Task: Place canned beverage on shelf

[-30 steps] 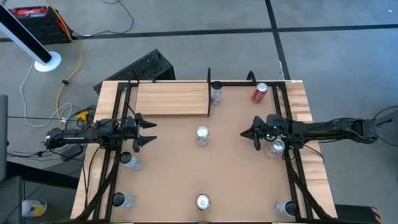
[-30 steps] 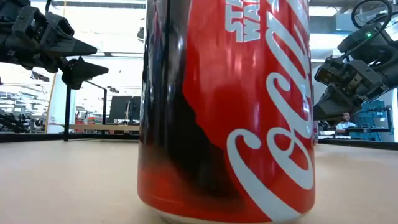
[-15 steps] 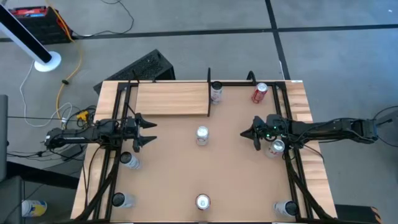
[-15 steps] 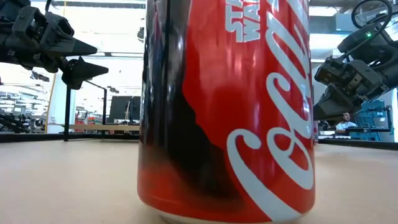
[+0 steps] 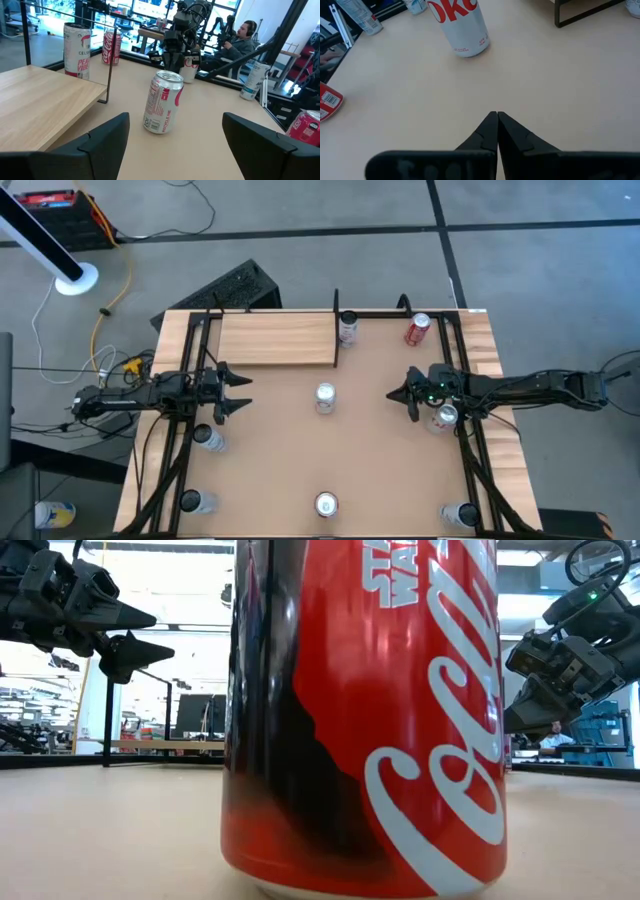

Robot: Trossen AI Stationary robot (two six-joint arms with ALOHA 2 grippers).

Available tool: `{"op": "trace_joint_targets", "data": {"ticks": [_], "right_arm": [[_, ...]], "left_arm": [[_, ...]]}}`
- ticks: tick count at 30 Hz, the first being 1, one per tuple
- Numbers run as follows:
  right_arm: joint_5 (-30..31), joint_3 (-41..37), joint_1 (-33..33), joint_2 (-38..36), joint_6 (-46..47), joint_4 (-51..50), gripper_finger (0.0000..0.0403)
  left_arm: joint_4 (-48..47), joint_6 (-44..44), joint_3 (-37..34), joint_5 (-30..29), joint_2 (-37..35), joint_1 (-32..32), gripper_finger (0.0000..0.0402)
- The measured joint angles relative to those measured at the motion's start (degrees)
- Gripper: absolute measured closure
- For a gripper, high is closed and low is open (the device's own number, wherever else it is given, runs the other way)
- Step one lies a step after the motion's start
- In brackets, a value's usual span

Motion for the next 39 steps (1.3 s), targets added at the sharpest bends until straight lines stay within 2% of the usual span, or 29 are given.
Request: {"op": "trace_joint_targets", "data": {"ticks": [36, 39], "right_arm": [[0.0, 0.0, 0.0, 0.0, 0.2, 0.0, 0.0370], [0.0, 0.0, 0.0, 0.0, 0.2, 0.0, 0.0370]], "left_arm": [[0.0, 0.0, 0.0, 0.0, 0.0, 0.0, 0.0098], [-0.1, -3.8, 0.0, 1.0, 0.0, 0.0, 0.0098]]}}
